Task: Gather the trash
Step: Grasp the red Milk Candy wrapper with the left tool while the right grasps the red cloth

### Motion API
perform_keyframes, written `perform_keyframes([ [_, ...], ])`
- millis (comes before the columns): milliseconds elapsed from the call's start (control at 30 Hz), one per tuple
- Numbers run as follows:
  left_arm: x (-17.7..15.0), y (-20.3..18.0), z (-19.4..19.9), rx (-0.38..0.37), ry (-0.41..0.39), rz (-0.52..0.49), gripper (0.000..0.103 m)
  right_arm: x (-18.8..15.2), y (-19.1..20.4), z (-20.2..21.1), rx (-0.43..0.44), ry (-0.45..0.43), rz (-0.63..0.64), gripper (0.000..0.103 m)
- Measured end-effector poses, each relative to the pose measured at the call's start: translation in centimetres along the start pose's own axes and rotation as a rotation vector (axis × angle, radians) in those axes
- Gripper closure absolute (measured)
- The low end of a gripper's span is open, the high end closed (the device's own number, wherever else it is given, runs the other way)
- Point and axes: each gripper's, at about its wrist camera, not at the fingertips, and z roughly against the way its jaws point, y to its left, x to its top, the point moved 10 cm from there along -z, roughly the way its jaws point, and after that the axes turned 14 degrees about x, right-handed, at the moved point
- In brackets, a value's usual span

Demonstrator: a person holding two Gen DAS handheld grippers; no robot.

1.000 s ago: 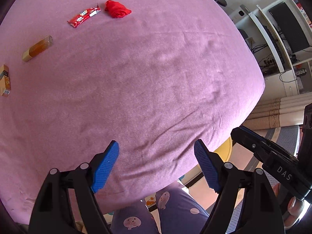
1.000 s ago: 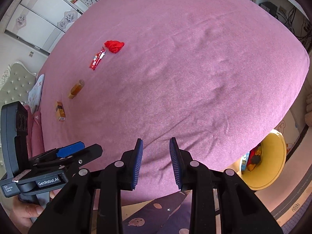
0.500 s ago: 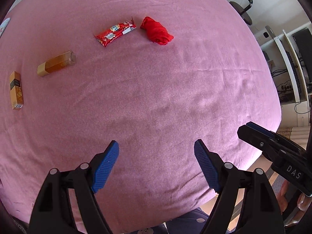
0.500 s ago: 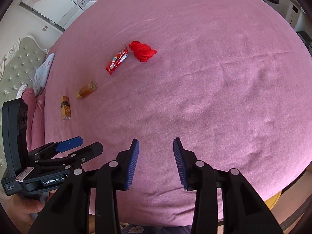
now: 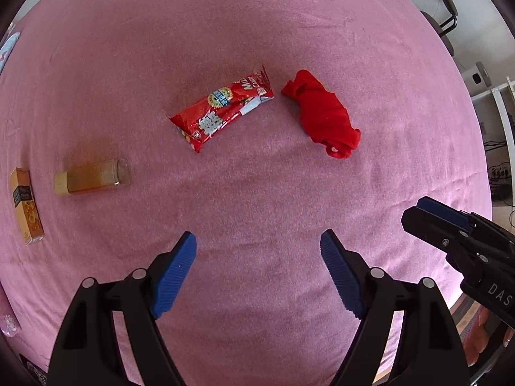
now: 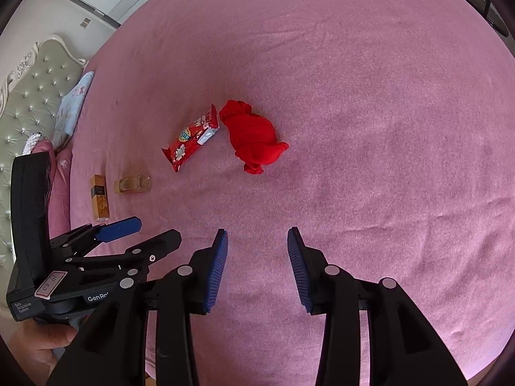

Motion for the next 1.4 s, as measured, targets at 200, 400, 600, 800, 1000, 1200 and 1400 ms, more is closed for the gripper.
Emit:
perform_keyframes([
  [200, 3.8, 1.8, -3.1, 0.063, 0.002, -0.021, 0.024, 3.6, -0.7, -3.1, 0.006, 0.019, 0.002, 0.057],
  [400, 6.1, 1.8, -5.8, 0.085, 0.023, -0.086, 0.024, 5.9, -1.1, -5.9, -0.005, 0.051, 0.015, 0.057],
  [600, 8.4, 1.9, -7.1, 0.102, 0.025, -0.117, 0.024, 6.6, -1.9, -8.0, -0.031, 0.075, 0.013, 0.055],
  [800, 9.9, 1.5, -8.6, 0.126, 0.051, -0.17, 0.028, 6.3, -2.6, -8.3, -0.029, 0.071, -0.01, 0.062],
  [1000, 10.6, 0.3, -7.9, 0.116, 0.03, -0.225, 0.059, 5.6, -3.6, -6.9, -0.013, 0.057, -0.009, 0.067],
  [1200, 10.4, -0.7, -6.8, 0.08, 0.046, -0.243, 0.089, 4.4, -4.4, -5.7, 0.002, 0.041, -0.048, 0.067],
  [1400, 7.6, 0.7, -5.1, 0.093, 0.024, -0.214, 0.024, 3.5, -5.1, -4.8, 0.009, 0.046, -0.057, 0.067],
])
